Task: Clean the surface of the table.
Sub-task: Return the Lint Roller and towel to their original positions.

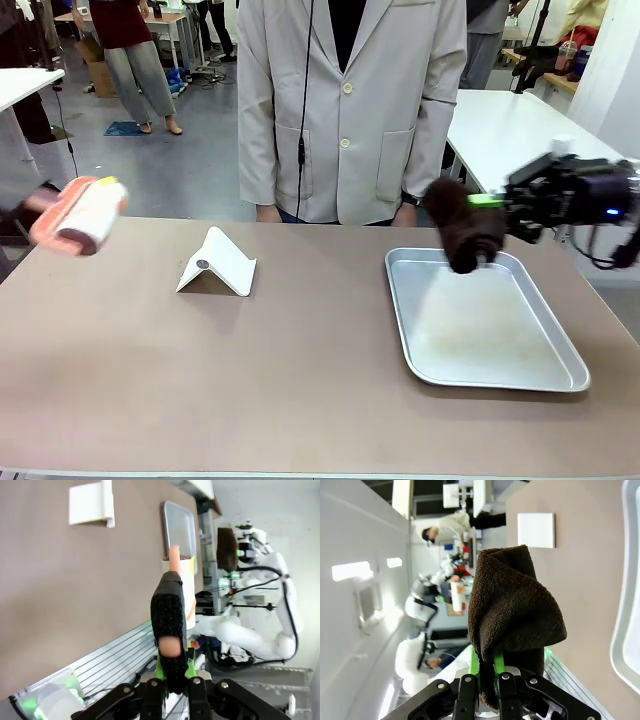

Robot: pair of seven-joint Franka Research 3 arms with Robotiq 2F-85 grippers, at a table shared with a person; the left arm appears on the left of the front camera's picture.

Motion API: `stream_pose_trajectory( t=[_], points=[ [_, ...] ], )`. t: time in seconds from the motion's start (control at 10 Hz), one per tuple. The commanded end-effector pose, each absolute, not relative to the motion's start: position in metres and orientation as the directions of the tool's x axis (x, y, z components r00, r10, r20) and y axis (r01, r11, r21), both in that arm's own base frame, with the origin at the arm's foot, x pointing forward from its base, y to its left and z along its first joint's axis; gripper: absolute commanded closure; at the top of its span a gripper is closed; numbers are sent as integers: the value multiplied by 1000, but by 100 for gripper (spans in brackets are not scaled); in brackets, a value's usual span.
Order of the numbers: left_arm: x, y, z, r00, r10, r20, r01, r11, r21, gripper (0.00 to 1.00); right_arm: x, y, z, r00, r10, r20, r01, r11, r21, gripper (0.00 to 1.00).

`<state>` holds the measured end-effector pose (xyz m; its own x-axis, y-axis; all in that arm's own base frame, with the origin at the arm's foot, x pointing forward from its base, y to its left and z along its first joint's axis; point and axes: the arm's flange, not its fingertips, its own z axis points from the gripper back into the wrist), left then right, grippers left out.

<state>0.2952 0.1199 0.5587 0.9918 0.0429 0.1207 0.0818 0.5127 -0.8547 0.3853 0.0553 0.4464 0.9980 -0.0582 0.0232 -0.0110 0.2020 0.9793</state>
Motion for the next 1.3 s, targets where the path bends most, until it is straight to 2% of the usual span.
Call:
stream_pose_trajectory(
  t=[0.0,0.3,0.5,1.0,1.2],
  points=[
    [337,87,580,998,41,43,8,614,-789,84,395,111,451,999,-35,38,-25,305,952,87],
    [398,4,586,996,74,48,-30,796,-604,84,390,195,429,996,3,84,-74,505,860,87],
    [436,-43,569,997,39,72,1,873,-488,84,393,221,404,997,5,71,-62,569,820,87],
    [488,-101,515,995,-52,89,83,912,-402,84,425,232,350,1000,-31,0,18,570,821,87],
    [506,-112,507,992,-60,112,105,885,-453,84,432,221,345,1000,-17,4,7,575,818,87]
  ],
)
